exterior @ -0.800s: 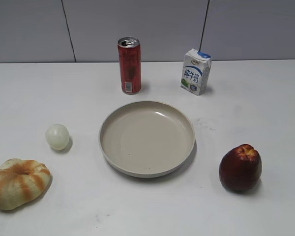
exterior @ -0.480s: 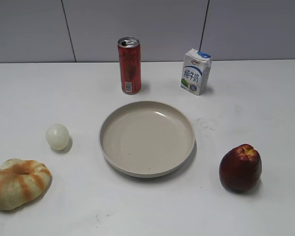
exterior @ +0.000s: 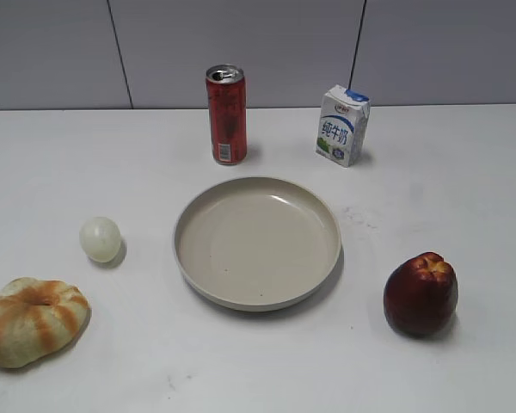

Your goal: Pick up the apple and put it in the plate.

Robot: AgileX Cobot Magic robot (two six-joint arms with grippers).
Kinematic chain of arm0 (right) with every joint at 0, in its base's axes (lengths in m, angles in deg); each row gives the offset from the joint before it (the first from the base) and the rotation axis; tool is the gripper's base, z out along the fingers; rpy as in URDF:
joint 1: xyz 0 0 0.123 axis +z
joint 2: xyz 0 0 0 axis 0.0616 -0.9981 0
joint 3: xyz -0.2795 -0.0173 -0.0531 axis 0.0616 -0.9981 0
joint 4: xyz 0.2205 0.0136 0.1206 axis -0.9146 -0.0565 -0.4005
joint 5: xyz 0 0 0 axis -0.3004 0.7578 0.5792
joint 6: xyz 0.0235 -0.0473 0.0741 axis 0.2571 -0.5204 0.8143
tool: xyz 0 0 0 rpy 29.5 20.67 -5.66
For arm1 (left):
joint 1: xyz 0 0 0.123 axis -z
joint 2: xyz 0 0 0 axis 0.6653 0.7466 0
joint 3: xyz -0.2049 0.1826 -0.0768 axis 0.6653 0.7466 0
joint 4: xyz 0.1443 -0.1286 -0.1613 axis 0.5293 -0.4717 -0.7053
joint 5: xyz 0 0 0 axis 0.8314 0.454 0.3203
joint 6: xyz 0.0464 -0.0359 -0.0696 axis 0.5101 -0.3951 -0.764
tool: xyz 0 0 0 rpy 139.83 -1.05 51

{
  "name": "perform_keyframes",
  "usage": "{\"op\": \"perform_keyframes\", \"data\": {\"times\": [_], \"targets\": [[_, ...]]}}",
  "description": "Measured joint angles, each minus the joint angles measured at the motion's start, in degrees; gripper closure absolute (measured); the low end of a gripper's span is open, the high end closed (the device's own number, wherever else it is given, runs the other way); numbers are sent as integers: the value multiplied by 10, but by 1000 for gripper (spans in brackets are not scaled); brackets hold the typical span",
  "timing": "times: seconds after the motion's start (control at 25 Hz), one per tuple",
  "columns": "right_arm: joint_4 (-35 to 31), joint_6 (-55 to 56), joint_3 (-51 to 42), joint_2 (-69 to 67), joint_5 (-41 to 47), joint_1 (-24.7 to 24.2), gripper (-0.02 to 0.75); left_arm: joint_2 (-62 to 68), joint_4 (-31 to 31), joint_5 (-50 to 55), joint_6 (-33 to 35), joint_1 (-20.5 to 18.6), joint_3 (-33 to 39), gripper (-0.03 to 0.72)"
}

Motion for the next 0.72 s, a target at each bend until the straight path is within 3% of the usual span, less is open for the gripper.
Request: {"op": "perform_keyframes", "data": {"times": [0.72], "targets": [[5, 0, 0, 0, 0, 0, 150, 0, 0, 0, 0, 0, 0, 116]]}}
